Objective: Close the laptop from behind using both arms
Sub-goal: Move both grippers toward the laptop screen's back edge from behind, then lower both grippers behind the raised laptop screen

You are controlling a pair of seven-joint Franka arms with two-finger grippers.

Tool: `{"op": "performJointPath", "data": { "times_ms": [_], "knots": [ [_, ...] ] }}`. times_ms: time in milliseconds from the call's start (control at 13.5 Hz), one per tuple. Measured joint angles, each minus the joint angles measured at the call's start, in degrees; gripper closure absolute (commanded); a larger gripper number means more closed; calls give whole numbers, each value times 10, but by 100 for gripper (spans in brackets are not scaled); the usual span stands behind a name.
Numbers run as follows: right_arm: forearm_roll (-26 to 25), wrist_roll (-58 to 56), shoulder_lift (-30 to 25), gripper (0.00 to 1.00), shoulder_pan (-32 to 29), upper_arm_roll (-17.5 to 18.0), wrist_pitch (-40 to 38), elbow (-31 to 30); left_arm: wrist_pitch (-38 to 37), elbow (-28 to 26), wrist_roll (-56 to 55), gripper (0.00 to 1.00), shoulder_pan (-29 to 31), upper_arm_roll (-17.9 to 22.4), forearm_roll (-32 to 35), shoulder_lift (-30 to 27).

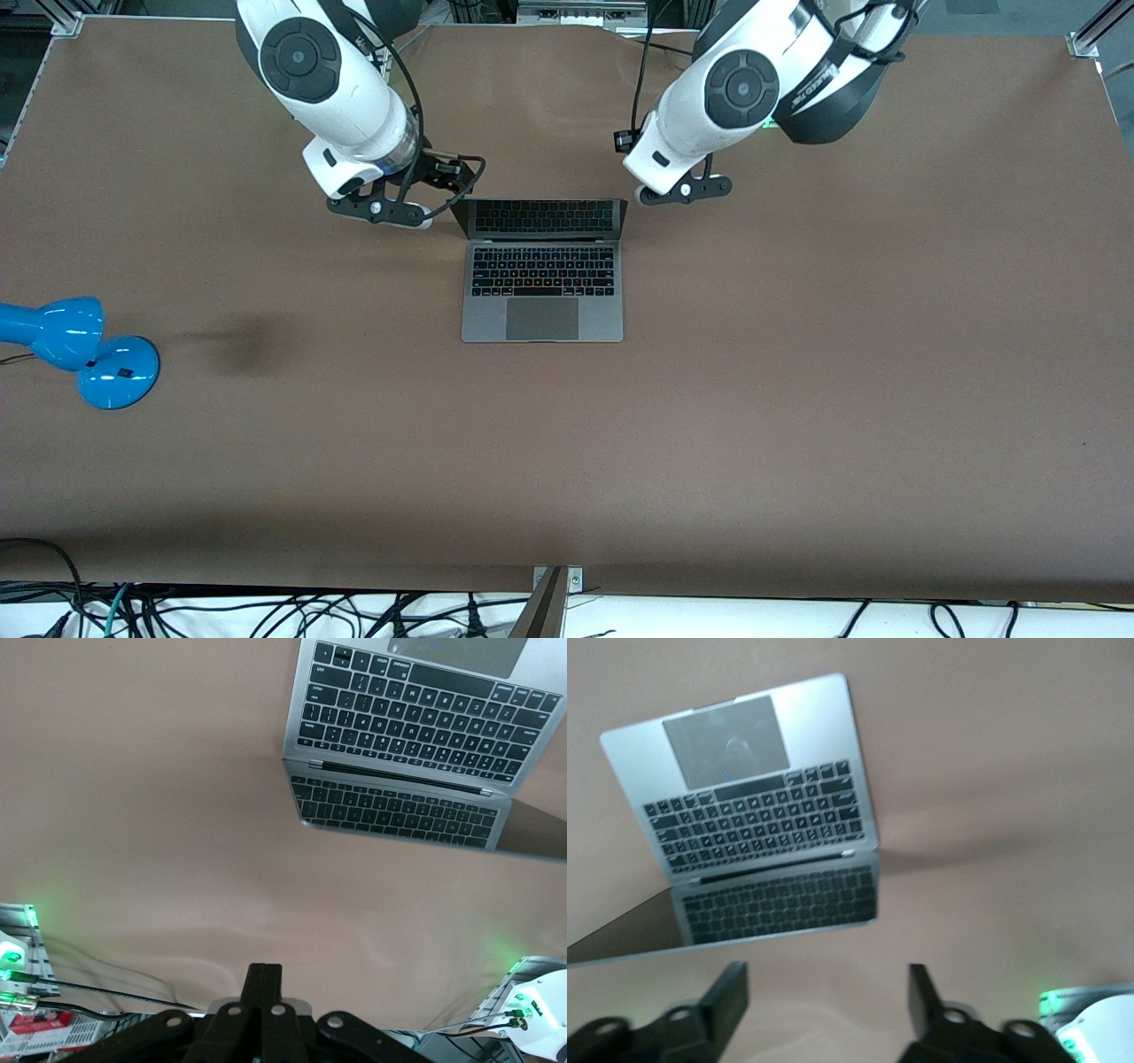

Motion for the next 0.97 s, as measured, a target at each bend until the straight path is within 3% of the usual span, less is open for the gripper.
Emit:
{"op": "performJointPath", "data": {
  "times_ms": [74, 297, 966],
  "knots": [
    [19, 0, 5, 80, 0, 0, -1, 0, 11, 0, -9, 100, -1, 0, 0, 12],
    [41, 0, 16, 100, 3, 0, -4, 0, 46, -1, -21, 100, -16, 0, 0, 47],
    [42, -48, 45, 100, 34, 2, -27, -41, 132, -1, -25, 100, -28, 0, 0, 106]
  ]
}}
